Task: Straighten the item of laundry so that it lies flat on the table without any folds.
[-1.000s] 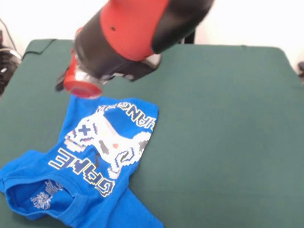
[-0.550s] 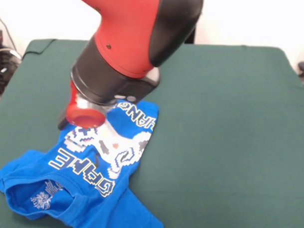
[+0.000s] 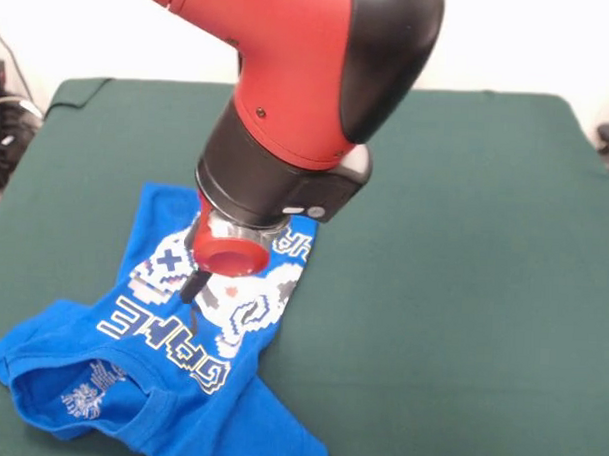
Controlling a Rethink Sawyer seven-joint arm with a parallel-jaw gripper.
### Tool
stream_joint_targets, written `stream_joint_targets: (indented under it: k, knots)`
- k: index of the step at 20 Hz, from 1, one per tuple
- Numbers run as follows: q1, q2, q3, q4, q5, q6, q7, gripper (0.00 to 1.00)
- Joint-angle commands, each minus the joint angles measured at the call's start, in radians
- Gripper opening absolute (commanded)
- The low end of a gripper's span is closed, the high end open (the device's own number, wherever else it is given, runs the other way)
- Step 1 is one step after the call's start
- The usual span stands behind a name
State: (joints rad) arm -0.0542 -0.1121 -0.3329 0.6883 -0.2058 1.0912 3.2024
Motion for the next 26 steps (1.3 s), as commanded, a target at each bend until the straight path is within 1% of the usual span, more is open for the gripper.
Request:
stream_joint_targets:
  k: [1, 4, 8, 10, 16, 23, 26]
  knots:
    - [0.029, 0.015, 0.129, 0.179, 0.054, -0.047, -0.032, 1.00]
    - [0.032, 0.028, 0.121, 0.168, 0.050, -0.046, -0.035, 1.00]
    - [0.035, 0.030, 0.124, 0.189, 0.061, -0.056, -0.007, 1.00]
    - [0.045, 0.038, 0.119, 0.196, 0.066, -0.039, 0.020, 1.00]
    - [0.085, 0.075, 0.091, 0.188, 0.105, 0.092, 0.131, 1.00]
    - [0.110, 0.086, 0.064, 0.213, 0.134, 0.103, 0.177, 1.00]
    - [0.124, 0.095, 0.039, 0.214, 0.124, 0.115, 0.188, 1.00]
